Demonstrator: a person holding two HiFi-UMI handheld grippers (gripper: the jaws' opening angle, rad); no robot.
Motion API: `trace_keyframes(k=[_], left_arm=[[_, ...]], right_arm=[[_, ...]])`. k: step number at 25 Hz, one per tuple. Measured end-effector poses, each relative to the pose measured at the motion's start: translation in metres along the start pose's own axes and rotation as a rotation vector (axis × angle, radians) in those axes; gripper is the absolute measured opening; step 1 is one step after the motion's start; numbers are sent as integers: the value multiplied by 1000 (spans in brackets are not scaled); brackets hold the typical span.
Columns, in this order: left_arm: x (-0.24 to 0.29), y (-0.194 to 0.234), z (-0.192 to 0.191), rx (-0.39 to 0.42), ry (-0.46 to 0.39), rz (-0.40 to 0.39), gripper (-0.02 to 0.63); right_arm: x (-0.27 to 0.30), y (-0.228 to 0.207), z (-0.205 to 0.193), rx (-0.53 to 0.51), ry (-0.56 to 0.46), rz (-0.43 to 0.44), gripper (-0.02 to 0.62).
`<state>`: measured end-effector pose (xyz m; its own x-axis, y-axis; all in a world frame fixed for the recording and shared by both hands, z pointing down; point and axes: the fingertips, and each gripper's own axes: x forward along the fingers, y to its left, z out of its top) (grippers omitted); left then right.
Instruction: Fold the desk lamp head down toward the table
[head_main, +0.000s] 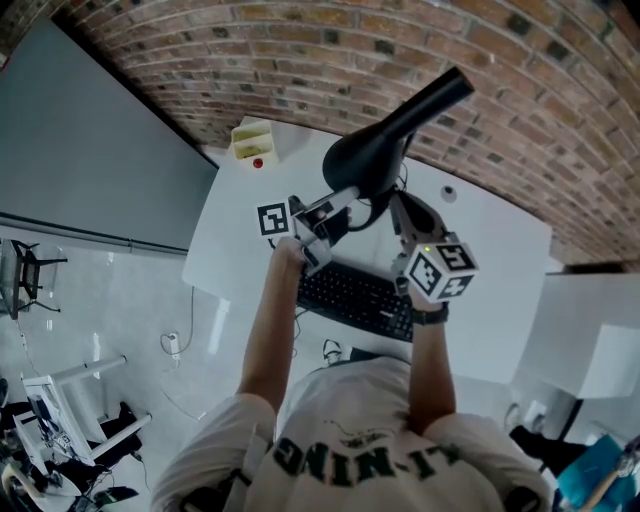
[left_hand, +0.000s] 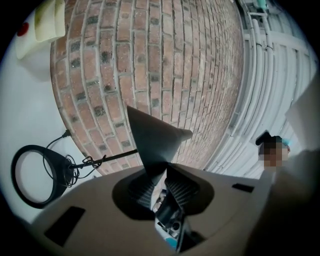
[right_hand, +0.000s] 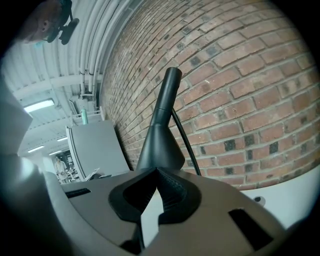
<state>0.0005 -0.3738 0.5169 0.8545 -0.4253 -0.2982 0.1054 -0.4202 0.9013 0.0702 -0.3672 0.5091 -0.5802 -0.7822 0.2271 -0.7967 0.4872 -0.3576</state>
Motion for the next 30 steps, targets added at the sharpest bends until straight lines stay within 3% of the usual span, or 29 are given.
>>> trace_keyframes(k=[9,14,18,21,24,30], left_arm=[[-5,2,0,3,-4,7,63],[-9,4,1,10,-8,50,88],[-22,2,-6,54,30,126,129],[-44,11,-11,149,74,266,138],[-54,2,-17,167,71,257,138],[-94,-16,-21,299,65,420,138]], right_arm=[[-3,-3,9,0,-19,-1,3],[-5,3,7,3,-29,4,3],[-12,11,11,-7,-32,3,3],[-16,18,11,-12,-45,7,3],[-20,28,11,-15,-56,9,3],[-29,52,12,-52,-61,10,3]])
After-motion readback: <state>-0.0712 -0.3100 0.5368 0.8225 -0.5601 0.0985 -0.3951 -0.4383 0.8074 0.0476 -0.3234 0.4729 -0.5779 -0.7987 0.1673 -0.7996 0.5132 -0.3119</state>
